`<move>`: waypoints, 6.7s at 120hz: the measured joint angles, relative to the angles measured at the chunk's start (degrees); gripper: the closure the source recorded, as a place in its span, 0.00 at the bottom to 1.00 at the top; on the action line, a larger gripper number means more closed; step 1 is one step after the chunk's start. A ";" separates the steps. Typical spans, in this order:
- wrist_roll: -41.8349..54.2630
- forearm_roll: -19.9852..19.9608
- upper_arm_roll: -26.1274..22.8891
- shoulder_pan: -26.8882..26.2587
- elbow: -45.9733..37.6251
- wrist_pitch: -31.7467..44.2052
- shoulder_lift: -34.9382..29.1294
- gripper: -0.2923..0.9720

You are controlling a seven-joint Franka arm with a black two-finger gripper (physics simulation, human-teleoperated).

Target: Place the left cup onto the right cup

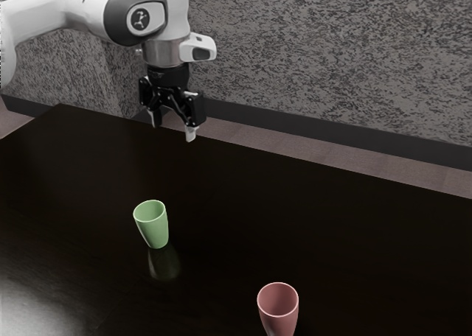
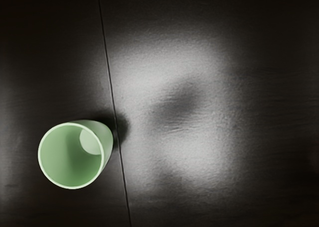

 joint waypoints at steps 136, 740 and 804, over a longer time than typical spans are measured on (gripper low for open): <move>-0.44 -2.74 -0.06 6.58 -12.57 11.18 2.60 0.23; -6.52 -0.92 -10.45 7.37 -23.90 18.63 -4.27 0.85; -9.49 -4.08 -27.08 12.63 -22.88 17.21 -8.77 0.85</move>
